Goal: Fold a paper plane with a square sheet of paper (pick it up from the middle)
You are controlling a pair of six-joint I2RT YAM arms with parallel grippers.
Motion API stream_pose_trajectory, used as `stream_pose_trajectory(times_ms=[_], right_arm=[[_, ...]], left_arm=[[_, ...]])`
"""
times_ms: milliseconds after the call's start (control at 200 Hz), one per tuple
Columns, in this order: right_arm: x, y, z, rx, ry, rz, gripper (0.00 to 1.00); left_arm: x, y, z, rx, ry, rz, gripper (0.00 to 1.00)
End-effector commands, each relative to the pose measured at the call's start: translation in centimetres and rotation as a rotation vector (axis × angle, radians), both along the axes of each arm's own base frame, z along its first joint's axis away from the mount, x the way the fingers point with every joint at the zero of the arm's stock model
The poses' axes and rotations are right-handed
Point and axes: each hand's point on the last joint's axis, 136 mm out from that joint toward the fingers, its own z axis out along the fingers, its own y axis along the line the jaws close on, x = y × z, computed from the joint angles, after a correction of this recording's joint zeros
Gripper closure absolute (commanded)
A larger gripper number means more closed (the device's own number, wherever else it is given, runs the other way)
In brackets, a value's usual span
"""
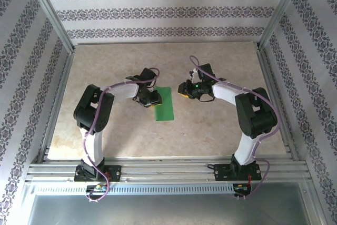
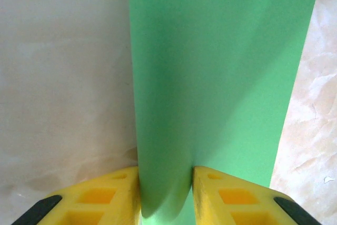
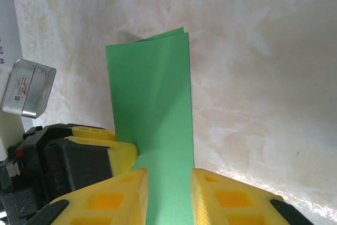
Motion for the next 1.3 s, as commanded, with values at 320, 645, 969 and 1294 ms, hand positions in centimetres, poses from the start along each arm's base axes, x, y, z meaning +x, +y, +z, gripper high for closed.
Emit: stream_pose_trajectory(times_ms=[320,645,969,1294], right_arm=[[0.4,0.4,-0.2,0.013,-0.003,-0.007,0.71],[0.3,0.7,-0.7,0.015,0.008,0.0,0.71],[0.1,1.3,-0.9,0.021,0.012,0.013,0.7],[-0.1,1.8,-0.9,0.014,0.003,0.026,0.65]], left_arm=[[-2.3,3.0,-3.3,0.088,0.128,0.093,0.68],[-2.9,3.7,-4.0,0.122,0.152,0.111,0.67],[-3.3,4.3,-4.5,0.154,0.173,0.126,0.67],[-3.5,4.5,-4.7,0.164,0.19,0.131,0.67]])
